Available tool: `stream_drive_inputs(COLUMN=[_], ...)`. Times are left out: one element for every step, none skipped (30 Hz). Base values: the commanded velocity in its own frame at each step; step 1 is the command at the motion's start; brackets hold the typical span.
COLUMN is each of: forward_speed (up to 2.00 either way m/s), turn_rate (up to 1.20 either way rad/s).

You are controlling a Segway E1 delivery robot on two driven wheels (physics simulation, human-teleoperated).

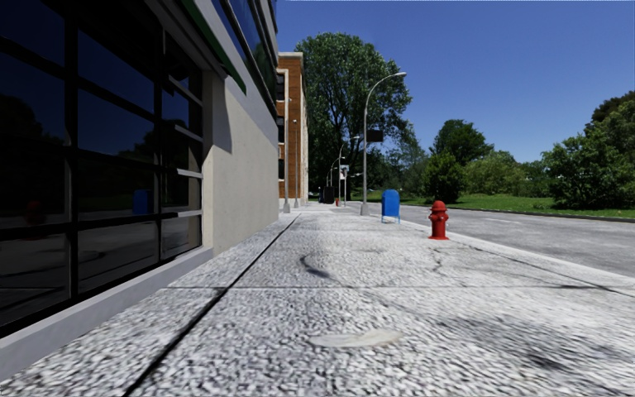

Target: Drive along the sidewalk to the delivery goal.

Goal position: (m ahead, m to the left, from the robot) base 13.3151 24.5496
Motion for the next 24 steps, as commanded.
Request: stream_drive_inputs(forward_speed=[2.00,2.00,2.00,2.00,2.00,2.00,2.00,2.00,2.00,2.00,2.00,2.00,2.00,2.00,2.00,2.00,2.00,2.00,2.00,2.00,2.00,2.00,2.00,2.00], turn_rate=[0.00,0.00,0.00,0.00,0.00,0.00,0.00,0.00,0.00,0.00,0.00,0.00,0.00,0.00,0.00,0.00,0.00,0.00,0.00,0.00,0.00,0.00,0.00,0.00])
